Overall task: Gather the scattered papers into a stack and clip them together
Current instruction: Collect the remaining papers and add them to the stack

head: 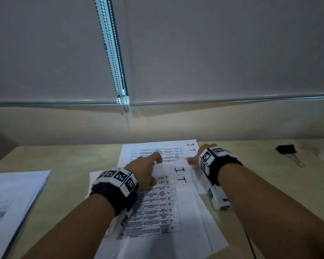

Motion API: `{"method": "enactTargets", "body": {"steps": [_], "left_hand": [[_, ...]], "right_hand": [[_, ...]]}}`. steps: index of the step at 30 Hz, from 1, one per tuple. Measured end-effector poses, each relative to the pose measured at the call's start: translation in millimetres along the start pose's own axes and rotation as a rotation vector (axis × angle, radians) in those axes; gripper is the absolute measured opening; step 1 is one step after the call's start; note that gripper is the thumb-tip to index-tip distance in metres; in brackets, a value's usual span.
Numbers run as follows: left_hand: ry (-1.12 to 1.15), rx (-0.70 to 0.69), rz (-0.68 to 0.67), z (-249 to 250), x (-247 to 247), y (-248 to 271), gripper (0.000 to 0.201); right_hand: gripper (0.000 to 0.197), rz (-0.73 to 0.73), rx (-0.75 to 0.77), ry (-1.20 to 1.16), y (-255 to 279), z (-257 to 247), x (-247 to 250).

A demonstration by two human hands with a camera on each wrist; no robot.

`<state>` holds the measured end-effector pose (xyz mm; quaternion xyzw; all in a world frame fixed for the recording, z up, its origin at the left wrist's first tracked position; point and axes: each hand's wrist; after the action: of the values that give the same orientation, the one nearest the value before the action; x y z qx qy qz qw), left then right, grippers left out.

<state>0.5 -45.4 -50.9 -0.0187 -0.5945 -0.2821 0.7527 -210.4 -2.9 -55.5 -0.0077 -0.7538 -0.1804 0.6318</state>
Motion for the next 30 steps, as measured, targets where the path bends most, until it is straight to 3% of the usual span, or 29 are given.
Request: {"method": "enactTargets", "body": {"steps": [2,4,6,7,9,11,13,14,18,21,23,25,27,30], "left_hand": [[0.032,0.041,-0.008,-11,9,2,0.053],[0.037,0.094,0.003,-21,20,5,0.049],[-0.001,0.1,0.046,-25,29,9,0.032],[-0.021,0.09,0.069,-25,31,10,0.025],[-0.004,0.063,0.101,-25,33,11,0.021],[0.041,0.053,0.158,-27,33,11,0.038],[0.143,0.048,0.22,-28,36,13,0.056],[0.202,0.024,0.248,-28,38,15,0.056],[0.539,-0.086,0.371,-22,49,33,0.019],[0.841,-0.135,0.493,-23,63,47,0.034],[1.104,-0.159,0.561,-25,76,58,0.049],[1.254,-0.178,0.609,-25,85,67,0.053],[1.296,-0.178,0.642,-22,89,71,0.048],[1.278,-0.234,0.666,-14,79,76,0.028]], "right_hand": [[0.029,-0.044,0.003,0.063,-4,-4,1],[0.032,-0.078,0.0,-0.004,-5,-8,6],[0.027,-0.071,-0.012,-0.132,-7,-8,7],[0.019,-0.039,0.001,-0.195,-7,-11,5],[0.029,0.052,0.048,-0.282,-6,-9,2],[0.045,0.095,0.169,-0.381,2,-11,8],[0.035,0.1,0.358,-0.522,15,-15,20],[0.026,0.092,0.429,-0.576,22,-17,26],[0.014,0.126,0.56,-0.744,55,-19,57],[0.03,0.392,0.491,-1.04,83,-9,85],[0.069,0.536,0.465,-1.221,99,1,91],[0.097,0.553,0.504,-1.318,107,6,84],[0.078,0.556,0.584,-1.359,112,-4,73],[0.032,0.807,0.594,-1.299,116,-30,62]]}}
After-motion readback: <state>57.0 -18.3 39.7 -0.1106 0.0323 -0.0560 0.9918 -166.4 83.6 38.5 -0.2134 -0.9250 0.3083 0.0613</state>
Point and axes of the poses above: each hand's wrist, its own y-axis away from the middle knuckle, its own x-axis out of the back of the hand, z = x × y, and after that the axes turned 14 degrees about x, right-handed
